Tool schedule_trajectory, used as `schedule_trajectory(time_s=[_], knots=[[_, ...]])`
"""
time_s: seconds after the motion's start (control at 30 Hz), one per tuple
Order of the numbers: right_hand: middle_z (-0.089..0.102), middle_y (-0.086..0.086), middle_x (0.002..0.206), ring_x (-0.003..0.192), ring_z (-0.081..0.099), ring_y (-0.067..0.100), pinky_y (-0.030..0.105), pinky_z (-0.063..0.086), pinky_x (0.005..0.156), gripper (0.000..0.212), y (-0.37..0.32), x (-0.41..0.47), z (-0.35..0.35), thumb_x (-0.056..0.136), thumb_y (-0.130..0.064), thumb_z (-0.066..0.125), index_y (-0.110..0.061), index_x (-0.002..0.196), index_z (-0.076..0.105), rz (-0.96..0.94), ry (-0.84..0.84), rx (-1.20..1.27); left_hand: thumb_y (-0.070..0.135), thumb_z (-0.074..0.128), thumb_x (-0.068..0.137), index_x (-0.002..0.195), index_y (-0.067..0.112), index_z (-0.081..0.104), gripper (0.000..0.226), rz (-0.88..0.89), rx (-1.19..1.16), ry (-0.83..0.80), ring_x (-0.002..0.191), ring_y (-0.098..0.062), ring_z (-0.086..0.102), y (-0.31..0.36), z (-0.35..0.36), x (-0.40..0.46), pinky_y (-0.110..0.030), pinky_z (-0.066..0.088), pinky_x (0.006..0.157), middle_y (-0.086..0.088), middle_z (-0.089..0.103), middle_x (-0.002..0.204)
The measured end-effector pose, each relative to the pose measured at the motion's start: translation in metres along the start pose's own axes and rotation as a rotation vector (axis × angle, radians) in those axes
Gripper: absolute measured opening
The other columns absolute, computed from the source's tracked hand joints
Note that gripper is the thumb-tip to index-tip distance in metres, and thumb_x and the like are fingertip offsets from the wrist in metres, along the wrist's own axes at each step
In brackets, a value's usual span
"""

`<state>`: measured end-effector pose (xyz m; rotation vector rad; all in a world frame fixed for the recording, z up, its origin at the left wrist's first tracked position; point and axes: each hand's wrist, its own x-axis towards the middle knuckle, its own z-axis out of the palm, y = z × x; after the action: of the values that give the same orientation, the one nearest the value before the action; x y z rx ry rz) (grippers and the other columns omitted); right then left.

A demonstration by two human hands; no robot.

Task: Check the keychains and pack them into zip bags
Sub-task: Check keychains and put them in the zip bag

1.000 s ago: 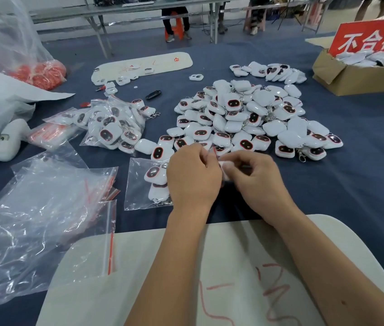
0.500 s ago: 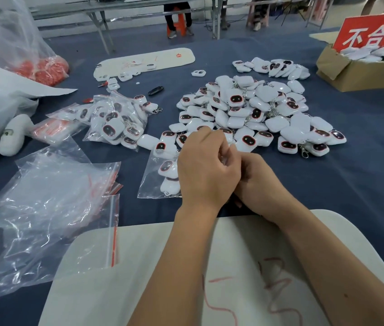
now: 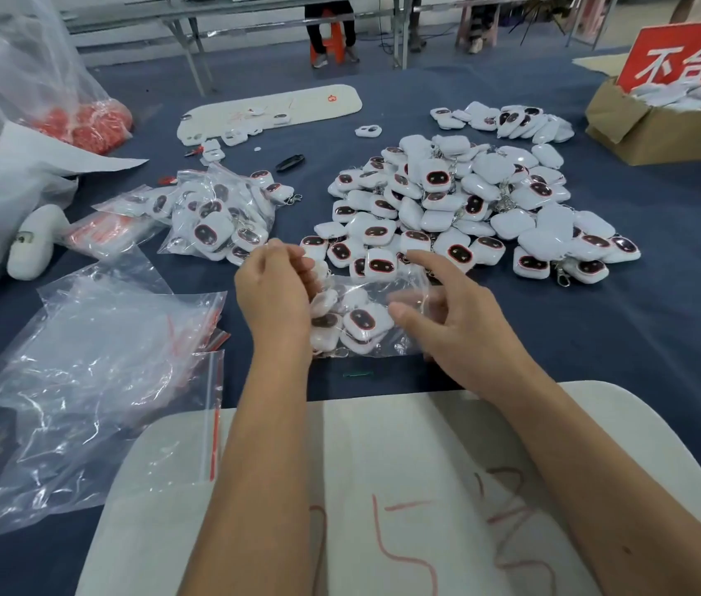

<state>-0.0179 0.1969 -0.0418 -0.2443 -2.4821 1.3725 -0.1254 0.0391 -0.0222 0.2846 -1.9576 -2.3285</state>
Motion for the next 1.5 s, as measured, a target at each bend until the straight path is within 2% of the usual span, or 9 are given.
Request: schedule_trajectory(time_s=[0.1,0.3,0.4,0.47,0.7,0.9,1.0,1.2,1.5], knots=[[0.071,-0.036,0.092,0.060,0.052,0.004,0.025,0.048,0.070,0.069,0.000,-0.001,0.002,0.091,-0.026,0.080,-0.035,0.150,0.046,-0.063,-0.030,-0.062,0.015,0.053,0.099,0.079,0.010,0.065,0.024,-0.066,0.020,0.025,0.058,-0.019,0.056,-0.001,-0.008,0.009,-0.026,0.050,0.050,-0.007,0.067,0.072],[0.076,-0.026,0.101,0.056,0.046,0.008,0.030,0.054,0.071,0.071,0.001,-0.001,0.001,0.092,-0.012,0.079,-0.040,0.149,0.049,-0.100,-0.063,0.037,0.020,0.065,0.093,0.081,0.020,0.071,0.013,0.201,0.296,-0.077,0.070,-0.013,0.064,-0.002,-0.011,0.008,-0.039,0.058,0.077,0.005,0.074,0.079],[0.064,-0.027,0.071,0.054,0.039,0.012,0.021,0.047,0.061,0.078,0.001,-0.002,0.001,0.097,-0.005,0.066,-0.049,0.155,0.040,-0.190,-0.199,-0.039,0.010,0.064,0.092,0.087,0.026,0.072,0.019,0.498,0.490,-0.202,0.085,-0.002,0.066,0.000,-0.003,0.000,-0.020,0.053,0.081,0.014,0.072,0.087],[0.048,-0.002,0.061,0.054,0.033,0.012,0.022,0.038,0.057,0.078,0.001,-0.002,0.004,0.098,-0.005,0.063,-0.054,0.155,0.038,-0.230,-0.221,-0.097,0.001,0.061,0.091,0.095,0.024,0.075,0.028,0.574,0.577,-0.343,0.096,-0.005,0.065,-0.004,0.004,-0.006,-0.022,0.052,0.087,0.014,0.072,0.096],[0.076,-0.015,0.087,0.060,0.063,0.009,0.028,0.055,0.066,0.040,0.006,-0.001,0.006,0.088,-0.020,0.082,-0.025,0.127,0.071,-0.098,0.295,-0.012,0.001,0.060,0.095,0.137,0.026,0.064,0.049,0.582,0.914,-0.518,0.131,-0.017,0.052,-0.018,0.017,-0.009,-0.037,0.044,0.109,0.005,0.061,0.140],[0.072,-0.015,0.084,0.078,0.067,0.006,0.027,0.057,0.072,0.010,0.008,0.003,0.002,0.094,-0.024,0.074,-0.025,0.104,0.076,0.041,0.410,0.018,0.008,0.077,0.085,0.089,0.023,0.072,0.016,0.571,0.954,-0.430,0.106,-0.019,0.059,-0.013,0.022,-0.016,-0.039,0.052,0.089,0.005,0.065,0.109],[0.072,-0.016,0.088,0.082,0.067,0.003,0.030,0.060,0.075,0.010,0.007,0.004,0.002,0.095,-0.021,0.072,-0.026,0.104,0.075,0.061,0.403,0.018,-0.001,0.069,0.083,0.072,0.019,0.062,0.024,0.541,0.967,-0.511,0.098,-0.020,0.062,-0.011,0.024,-0.017,-0.046,0.054,0.084,0.003,0.066,0.096],[0.074,-0.015,0.110,0.097,0.068,0.009,0.040,0.056,0.093,0.030,0.007,0.005,0.002,0.102,-0.016,0.060,-0.029,0.126,0.071,0.085,0.280,-0.030,-0.006,0.064,0.081,0.078,0.026,0.056,0.033,0.572,0.978,-0.582,0.095,-0.020,0.058,-0.010,0.027,-0.024,-0.045,0.052,0.084,0.003,0.063,0.095],[0.076,-0.014,0.098,0.077,0.064,0.004,0.026,0.054,0.076,0.029,0.014,0.008,-0.002,0.095,-0.013,0.071,-0.032,0.117,0.071,0.067,0.333,0.253,0.004,0.076,0.079,0.111,0.030,0.068,0.042,0.680,0.808,-0.590,0.085,-0.009,0.054,-0.010,0.030,-0.027,-0.037,0.052,0.085,0.014,0.053,0.094]])
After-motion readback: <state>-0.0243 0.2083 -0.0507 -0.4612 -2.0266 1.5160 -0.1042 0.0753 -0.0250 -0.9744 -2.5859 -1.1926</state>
